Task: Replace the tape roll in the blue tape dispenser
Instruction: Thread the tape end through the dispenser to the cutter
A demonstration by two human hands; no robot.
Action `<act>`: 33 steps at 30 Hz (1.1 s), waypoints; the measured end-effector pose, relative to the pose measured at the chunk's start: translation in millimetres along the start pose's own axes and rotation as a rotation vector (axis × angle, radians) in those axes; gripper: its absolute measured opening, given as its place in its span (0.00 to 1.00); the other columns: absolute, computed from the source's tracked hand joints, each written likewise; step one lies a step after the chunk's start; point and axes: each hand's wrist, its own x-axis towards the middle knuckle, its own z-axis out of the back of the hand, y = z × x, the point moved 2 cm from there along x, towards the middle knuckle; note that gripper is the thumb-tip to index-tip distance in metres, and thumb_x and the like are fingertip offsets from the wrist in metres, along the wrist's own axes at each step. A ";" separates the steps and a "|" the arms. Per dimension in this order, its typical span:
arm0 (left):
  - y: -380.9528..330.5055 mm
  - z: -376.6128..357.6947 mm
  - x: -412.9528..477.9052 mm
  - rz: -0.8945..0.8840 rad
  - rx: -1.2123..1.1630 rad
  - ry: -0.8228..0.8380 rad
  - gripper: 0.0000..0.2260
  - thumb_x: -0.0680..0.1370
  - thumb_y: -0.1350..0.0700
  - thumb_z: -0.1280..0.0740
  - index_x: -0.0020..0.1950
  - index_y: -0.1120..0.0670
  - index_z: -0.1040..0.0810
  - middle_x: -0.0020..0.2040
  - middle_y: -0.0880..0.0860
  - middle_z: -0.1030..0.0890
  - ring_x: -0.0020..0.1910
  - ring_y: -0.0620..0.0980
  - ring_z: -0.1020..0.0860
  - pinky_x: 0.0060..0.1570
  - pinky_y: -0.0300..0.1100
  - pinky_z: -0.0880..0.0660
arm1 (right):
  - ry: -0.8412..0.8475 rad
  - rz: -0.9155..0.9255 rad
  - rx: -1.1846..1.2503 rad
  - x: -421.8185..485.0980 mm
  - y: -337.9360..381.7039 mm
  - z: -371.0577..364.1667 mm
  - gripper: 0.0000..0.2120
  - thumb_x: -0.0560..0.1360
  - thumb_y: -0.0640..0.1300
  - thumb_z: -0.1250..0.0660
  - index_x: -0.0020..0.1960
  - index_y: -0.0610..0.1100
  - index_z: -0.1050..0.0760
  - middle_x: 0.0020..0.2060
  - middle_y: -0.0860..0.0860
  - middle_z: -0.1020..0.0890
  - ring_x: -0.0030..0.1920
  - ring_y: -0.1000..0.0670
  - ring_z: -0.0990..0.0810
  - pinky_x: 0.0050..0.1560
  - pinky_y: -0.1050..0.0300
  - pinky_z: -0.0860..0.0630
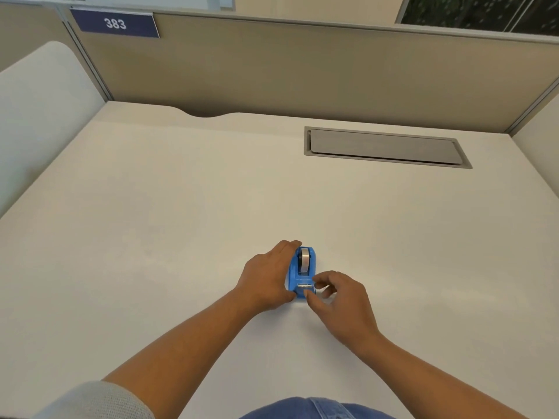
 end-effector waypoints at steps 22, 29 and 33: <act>-2.8 0.5 -3.5 0.006 -0.046 0.006 0.43 0.65 0.44 0.23 0.74 0.46 0.42 0.70 0.45 0.30 0.57 0.50 0.21 0.52 0.47 0.23 | 0.031 0.037 -0.115 9.8 -2.8 -8.6 0.12 0.68 0.48 0.24 0.42 0.54 0.28 0.36 0.57 0.23 0.37 0.54 0.24 0.36 0.61 0.25; 1.8 -4.0 -10.0 0.038 -0.118 0.025 0.44 0.67 0.46 0.25 0.76 0.42 0.47 0.74 0.42 0.33 0.63 0.46 0.25 0.58 0.43 0.26 | 0.070 0.037 -0.174 -7.3 -11.4 -9.1 0.20 0.68 0.57 0.26 0.51 0.59 0.35 0.42 0.59 0.23 0.40 0.56 0.22 0.36 0.67 0.27; 3.0 -4.7 -10.5 0.049 -0.128 0.048 0.45 0.67 0.47 0.25 0.76 0.42 0.48 0.74 0.42 0.34 0.63 0.47 0.25 0.59 0.43 0.27 | 0.022 0.098 -0.252 -12.8 -18.9 -10.7 0.15 0.71 0.57 0.28 0.52 0.56 0.30 0.45 0.58 0.24 0.41 0.56 0.24 0.40 0.66 0.25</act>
